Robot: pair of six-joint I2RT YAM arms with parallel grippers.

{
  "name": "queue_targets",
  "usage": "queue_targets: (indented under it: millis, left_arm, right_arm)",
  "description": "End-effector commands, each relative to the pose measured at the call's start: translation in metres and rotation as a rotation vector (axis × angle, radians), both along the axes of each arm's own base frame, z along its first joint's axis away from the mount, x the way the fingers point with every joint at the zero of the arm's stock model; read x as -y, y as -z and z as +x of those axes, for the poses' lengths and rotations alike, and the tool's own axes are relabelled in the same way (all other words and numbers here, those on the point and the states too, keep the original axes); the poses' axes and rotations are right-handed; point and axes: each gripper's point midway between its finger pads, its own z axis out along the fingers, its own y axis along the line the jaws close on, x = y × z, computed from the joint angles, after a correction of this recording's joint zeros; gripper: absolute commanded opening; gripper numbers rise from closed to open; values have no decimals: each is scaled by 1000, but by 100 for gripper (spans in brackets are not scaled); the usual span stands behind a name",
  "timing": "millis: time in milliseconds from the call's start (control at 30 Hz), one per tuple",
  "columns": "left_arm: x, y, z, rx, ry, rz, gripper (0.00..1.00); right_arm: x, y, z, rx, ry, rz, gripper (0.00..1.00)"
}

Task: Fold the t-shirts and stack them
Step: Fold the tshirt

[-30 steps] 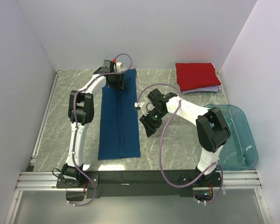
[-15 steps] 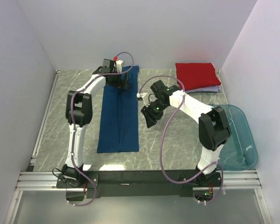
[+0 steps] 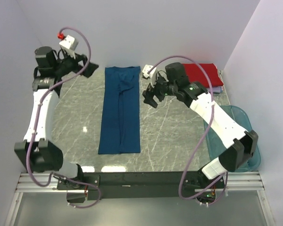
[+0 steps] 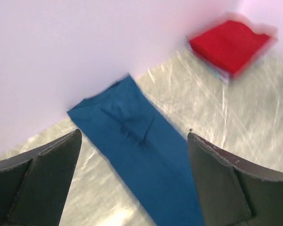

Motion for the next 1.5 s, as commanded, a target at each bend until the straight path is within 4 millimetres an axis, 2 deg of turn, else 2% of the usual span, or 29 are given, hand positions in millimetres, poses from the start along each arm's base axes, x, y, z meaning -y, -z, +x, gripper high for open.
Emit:
queue_targets:
  millis: [0,33,67,100,133,167,200,233,267,300,367,433,467,533,633,733,933,1233,1467]
  left_arm:
    - [18,53,-52,-29,291,181,99]
    - [16,80,-81,-105,317,205,99]
    - [13,93,-92,-36,366,298,99]
    - [8,117,-119,-52,380,320,100]
    - [6,130,-135,-43,403,350,99]
    - [5,150,-158,-24,473,421,99]
    - [5,165,-175,-21,510,454,98]
    - [7,190,-201,-38,549,476,97]
    - [8,207,-221,-25,621,524,93]
    - [9,229,-239,-53,649,530,91]
    - [11,248,-257,-46,715,553,82]
    - [13,271,-275,-80,780,551,77]
    - [13,277,-277,-47,817,574,75]
    - [12,293,-285,-88,856,565,72]
    - [7,313,-285,-89,900,603,70]
    - [6,315,-278,-86,910,629,70]
    - [7,335,-286,-103,959,747,69]
    - [6,346,-278,-102,954,821,70]
    - [3,358,-279,-117,1009,897,65]
  right_arm:
    - [-31,-37,-20,152,-230,73,91]
    - [-36,-26,-27,148,-266,41,92]
    - [-51,-9,-41,135,-309,-6,92]
    - [-55,15,-51,105,-323,-66,92]
    - [-57,32,-58,92,-336,-122,91]
    - [-66,46,-78,73,-384,-138,90]
    - [-66,74,-89,42,-404,-158,90]
    - [-66,84,-97,44,-413,-165,89]
    - [-78,92,-113,64,-455,-162,88]
    - [-72,120,-126,29,-476,-205,88]
    - [-71,147,-143,15,-510,-233,83]
    - [-76,162,-160,11,-551,-248,79]
    - [-76,167,-163,13,-558,-249,77]
    - [-79,182,-171,26,-582,-254,73]
    - [-79,199,-174,52,-607,-270,70]
    - [-78,214,-173,55,-617,-297,67]
    - [-73,237,-171,58,-639,-371,64]
    - [-64,257,-170,31,-648,-450,55]
    - [-58,266,-170,10,-658,-489,45]
